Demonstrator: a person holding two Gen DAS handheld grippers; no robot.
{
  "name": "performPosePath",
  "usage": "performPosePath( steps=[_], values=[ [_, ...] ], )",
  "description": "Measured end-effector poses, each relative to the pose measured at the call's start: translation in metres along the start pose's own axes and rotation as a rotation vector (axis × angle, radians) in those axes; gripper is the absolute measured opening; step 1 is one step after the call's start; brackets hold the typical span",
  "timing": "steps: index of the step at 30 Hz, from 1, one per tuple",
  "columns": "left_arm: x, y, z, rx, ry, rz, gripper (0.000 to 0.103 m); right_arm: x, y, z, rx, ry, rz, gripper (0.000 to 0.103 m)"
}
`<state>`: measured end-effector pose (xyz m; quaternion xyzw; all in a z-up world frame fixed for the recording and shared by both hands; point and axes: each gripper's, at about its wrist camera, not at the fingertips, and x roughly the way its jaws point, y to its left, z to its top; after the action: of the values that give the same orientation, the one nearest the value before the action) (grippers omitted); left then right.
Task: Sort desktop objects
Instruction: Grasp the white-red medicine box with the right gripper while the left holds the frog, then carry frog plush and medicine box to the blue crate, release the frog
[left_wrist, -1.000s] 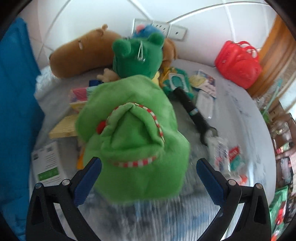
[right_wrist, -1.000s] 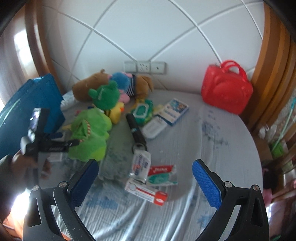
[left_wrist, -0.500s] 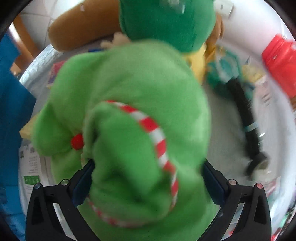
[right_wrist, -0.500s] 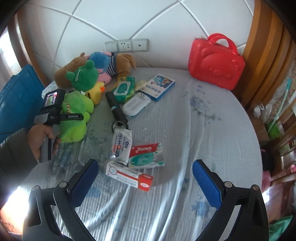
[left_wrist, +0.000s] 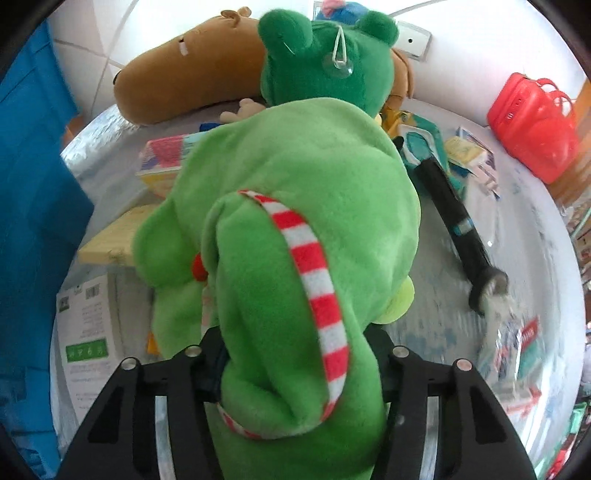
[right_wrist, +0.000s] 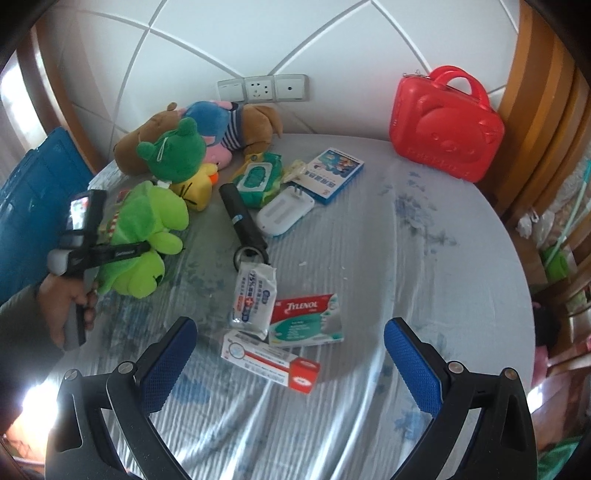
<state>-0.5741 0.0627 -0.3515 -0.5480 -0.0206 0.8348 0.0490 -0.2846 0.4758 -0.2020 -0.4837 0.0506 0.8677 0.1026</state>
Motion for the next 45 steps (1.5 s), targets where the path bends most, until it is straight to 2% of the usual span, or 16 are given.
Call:
performPosePath(
  steps=[6, 12, 15, 19, 22, 24, 25, 26, 29, 32, 39, 45],
  values=[
    [-0.055, 0.015, -0.033, -0.025, -0.034, -0.052, 0.053, 0.035, 0.009, -0.014, -0.067, 0.063, -0.007, 0.103],
    [-0.099, 0.032, -0.063, -0.021, -0.057, -0.071, 0.053, 0.111, 0.038, -0.044, -0.268, 0.217, -0.006, 0.103],
    [-0.116, 0.040, -0.073, -0.039, -0.069, -0.065, 0.053, 0.140, 0.056, -0.057, -0.384, 0.261, -0.028, 0.103],
    [-0.131, 0.047, -0.081, -0.048, -0.087, -0.053, 0.053, 0.171, 0.070, -0.070, -0.464, 0.305, -0.067, 0.102],
    [-0.138, 0.049, -0.084, -0.048, -0.094, -0.047, 0.053, 0.185, 0.072, -0.076, -0.484, 0.332, -0.083, 0.097],
    [-0.141, 0.050, -0.087, -0.051, -0.099, -0.047, 0.053, 0.192, 0.072, -0.080, -0.493, 0.347, -0.088, 0.082],
    [-0.143, 0.051, -0.088, -0.052, -0.101, -0.045, 0.053, 0.194, 0.071, -0.082, -0.498, 0.351, -0.093, 0.083],
    [-0.144, 0.051, -0.088, -0.052, -0.102, -0.043, 0.053, 0.193, 0.069, -0.080, -0.482, 0.352, -0.088, 0.081],
    [-0.151, 0.051, -0.091, -0.055, -0.112, -0.039, 0.053, 0.188, 0.060, -0.072, -0.409, 0.356, -0.058, 0.062],
    [-0.159, 0.049, -0.092, -0.054, -0.125, -0.038, 0.053, 0.178, 0.051, -0.067, -0.351, 0.360, -0.018, 0.054],
    [-0.187, 0.046, -0.095, -0.052, -0.169, -0.041, 0.053, 0.134, 0.035, -0.052, -0.249, 0.317, 0.040, 0.047],
    [-0.223, 0.044, -0.096, -0.061, -0.220, -0.040, 0.053, 0.083, 0.037, -0.026, -0.239, 0.220, 0.049, 0.046]
  ],
)
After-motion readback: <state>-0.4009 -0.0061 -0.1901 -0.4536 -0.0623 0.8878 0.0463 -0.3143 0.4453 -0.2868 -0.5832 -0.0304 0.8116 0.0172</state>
